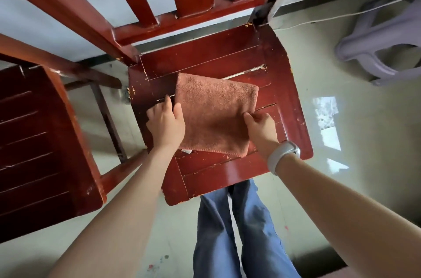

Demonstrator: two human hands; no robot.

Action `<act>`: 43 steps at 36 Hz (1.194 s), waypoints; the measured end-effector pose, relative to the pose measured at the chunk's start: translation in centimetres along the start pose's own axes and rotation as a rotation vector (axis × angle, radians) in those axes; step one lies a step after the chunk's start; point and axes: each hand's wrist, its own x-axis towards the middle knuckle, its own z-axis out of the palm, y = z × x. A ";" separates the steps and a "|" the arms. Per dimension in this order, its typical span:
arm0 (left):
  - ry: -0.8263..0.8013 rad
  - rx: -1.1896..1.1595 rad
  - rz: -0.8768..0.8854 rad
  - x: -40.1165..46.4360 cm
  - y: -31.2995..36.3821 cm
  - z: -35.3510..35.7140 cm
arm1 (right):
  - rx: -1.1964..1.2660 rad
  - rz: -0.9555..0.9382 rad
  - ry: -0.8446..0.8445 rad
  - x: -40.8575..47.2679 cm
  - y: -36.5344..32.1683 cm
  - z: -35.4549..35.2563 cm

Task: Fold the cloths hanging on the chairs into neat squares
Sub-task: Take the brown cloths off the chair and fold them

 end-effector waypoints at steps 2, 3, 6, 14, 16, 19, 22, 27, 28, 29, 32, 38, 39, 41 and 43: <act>-0.033 -0.036 -0.039 0.3 0.4 0.1 | 0.039 0.034 -0.014 -0.1 -0.3 0.5; -0.039 -0.081 -0.055 0.4 0.5 0.1 | 0.061 0.037 -0.020 -0.3 -0.5 0.6; -0.048 -0.311 -0.102 0.0 1.3 -0.1 | 0.125 0.007 -0.036 -0.7 -1.0 0.3; -0.124 -0.411 -0.108 -2.8 2.4 -1.6 | 0.176 -0.066 -0.025 -2.5 -0.3 -1.8; -0.107 -0.417 -0.060 -4.4 3.0 -2.3 | 0.159 -0.097 -0.021 -3.8 -0.3 -3.0; -0.075 -0.422 0.009 -7.3 4.2 -3.3 | 0.132 -0.170 0.027 -5.9 0.2 -5.2; -0.053 -0.405 0.071 -10.5 5.9 -4.6 | 0.122 -0.222 0.105 -8.0 0.7 -7.9; -0.042 -0.398 0.161 -15.6 10.6 -6.4 | 0.170 -0.261 0.170 -11.8 1.6 -14.2; -0.051 -0.396 0.175 -16.5 11.9 -6.6 | 0.187 -0.258 0.184 -12.4 1.8 -15.6; -0.059 -0.390 0.191 -17.3 13.2 -6.7 | 0.207 -0.252 0.200 -13.0 2.2 -17.1; -0.087 -0.378 0.262 -19.7 17.9 -6.6 | 0.267 -0.233 0.279 -14.0 3.7 -21.8; -0.125 -0.347 0.477 -25.0 29.3 -4.1 | 0.398 -0.178 0.446 -14.3 8.6 -33.0; -0.130 -0.346 0.512 -26.0 31.4 -3.3 | 0.414 -0.174 0.464 -14.3 9.7 -35.2; -0.151 -0.351 0.556 -28.5 35.8 -1.7 | 0.434 -0.173 0.504 -14.3 11.9 -39.7; -0.168 -0.365 0.587 -31.4 40.0 0.1 | 0.450 -0.163 0.549 -14.5 14.4 -44.2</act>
